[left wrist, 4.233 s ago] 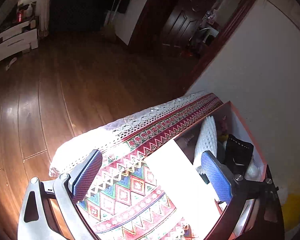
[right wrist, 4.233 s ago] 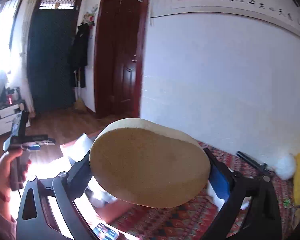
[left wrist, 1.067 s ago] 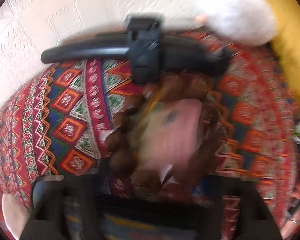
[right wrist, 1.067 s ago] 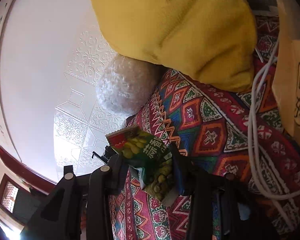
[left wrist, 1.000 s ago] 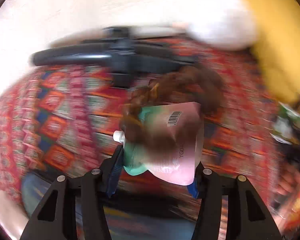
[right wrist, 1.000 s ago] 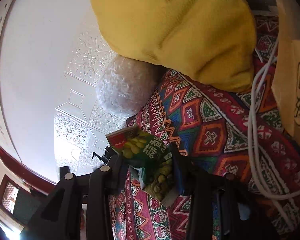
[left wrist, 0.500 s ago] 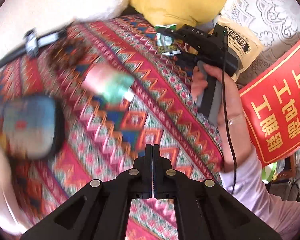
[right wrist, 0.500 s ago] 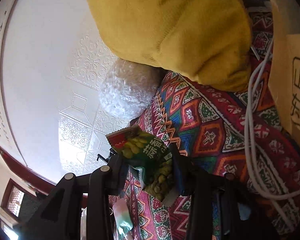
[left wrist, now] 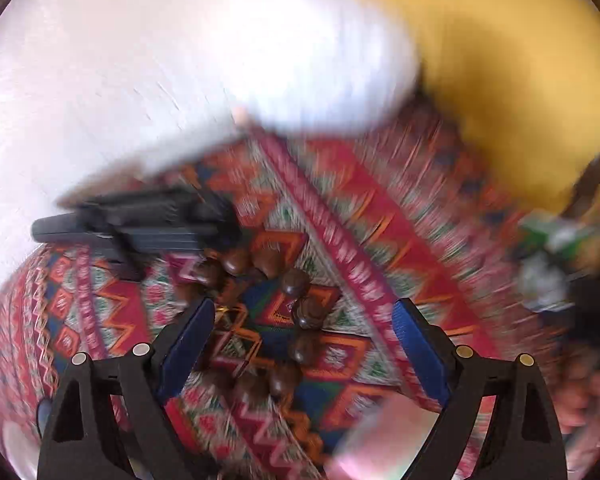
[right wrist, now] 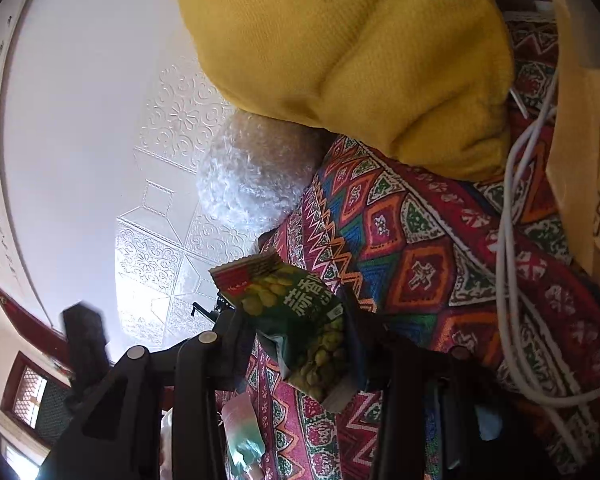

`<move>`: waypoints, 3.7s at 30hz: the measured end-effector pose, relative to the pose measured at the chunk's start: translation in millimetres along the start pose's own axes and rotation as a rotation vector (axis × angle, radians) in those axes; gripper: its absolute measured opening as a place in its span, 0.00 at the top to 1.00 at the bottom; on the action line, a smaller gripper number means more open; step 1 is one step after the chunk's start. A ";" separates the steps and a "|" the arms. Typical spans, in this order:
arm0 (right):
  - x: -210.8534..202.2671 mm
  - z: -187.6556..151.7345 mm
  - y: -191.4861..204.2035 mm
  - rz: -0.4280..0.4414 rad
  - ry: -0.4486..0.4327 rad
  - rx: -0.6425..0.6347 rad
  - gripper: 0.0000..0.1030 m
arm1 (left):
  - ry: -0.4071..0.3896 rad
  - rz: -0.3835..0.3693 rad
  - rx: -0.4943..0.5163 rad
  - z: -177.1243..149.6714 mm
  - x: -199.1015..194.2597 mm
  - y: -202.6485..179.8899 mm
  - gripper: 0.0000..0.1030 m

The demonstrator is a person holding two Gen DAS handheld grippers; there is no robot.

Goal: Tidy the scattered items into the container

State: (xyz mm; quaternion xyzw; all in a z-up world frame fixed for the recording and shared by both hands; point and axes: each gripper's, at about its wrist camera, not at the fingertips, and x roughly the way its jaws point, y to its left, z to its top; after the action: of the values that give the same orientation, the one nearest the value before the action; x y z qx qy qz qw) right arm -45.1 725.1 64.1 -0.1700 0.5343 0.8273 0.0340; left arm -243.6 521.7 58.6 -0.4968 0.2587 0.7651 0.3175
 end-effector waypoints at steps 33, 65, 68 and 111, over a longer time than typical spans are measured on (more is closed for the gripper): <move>-209.4 -280.0 130.2 -0.183 0.268 -0.240 0.66 | -0.585 -0.957 -0.956 -613.2 -414.0 268.8 0.85; 22.3 -621.3 622.8 0.236 0.517 -1.026 0.19 | -0.658 0.140 -1.732 -794.1 -435.2 477.0 0.09; 15.1 -624.1 625.8 0.300 0.521 -0.984 0.19 | -0.662 0.169 -1.703 -796.1 -441.2 477.0 0.09; 60.4 -208.2 215.9 -0.734 0.441 -1.023 0.15 | -0.314 0.105 -0.836 -483.9 -313.8 258.0 0.09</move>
State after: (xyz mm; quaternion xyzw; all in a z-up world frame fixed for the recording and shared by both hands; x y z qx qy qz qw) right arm -102.2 438.9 156.0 -0.5006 -0.0234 0.8572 0.1184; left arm -51.3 -65.8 189.2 -0.4464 -0.0990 0.8852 0.0859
